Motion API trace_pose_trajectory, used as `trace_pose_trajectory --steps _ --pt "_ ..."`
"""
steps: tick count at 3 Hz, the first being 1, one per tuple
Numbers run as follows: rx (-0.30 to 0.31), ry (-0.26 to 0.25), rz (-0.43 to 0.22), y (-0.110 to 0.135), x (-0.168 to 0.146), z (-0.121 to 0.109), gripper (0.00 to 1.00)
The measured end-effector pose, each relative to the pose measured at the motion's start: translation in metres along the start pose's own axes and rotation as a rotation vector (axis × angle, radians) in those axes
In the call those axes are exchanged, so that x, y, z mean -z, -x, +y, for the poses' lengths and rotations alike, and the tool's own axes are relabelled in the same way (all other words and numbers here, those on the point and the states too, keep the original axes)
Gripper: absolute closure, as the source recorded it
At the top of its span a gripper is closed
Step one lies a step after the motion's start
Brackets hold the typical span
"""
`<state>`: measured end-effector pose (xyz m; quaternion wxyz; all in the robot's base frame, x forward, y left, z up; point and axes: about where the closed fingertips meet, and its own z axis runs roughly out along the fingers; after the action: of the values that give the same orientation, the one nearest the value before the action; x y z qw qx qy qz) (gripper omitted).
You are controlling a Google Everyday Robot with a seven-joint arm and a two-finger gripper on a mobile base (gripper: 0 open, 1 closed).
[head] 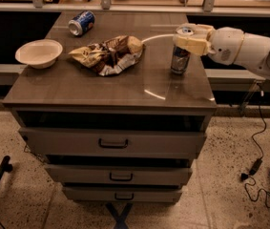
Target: Place redbull can upright
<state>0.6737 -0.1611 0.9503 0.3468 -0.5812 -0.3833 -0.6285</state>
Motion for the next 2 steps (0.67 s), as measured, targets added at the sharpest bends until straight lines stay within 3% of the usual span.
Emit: trace_pose_trajectory --steps 2 --pt "-0.023 -0.011 0.000 -0.0010 -0.0063 -0.0030 0.07"
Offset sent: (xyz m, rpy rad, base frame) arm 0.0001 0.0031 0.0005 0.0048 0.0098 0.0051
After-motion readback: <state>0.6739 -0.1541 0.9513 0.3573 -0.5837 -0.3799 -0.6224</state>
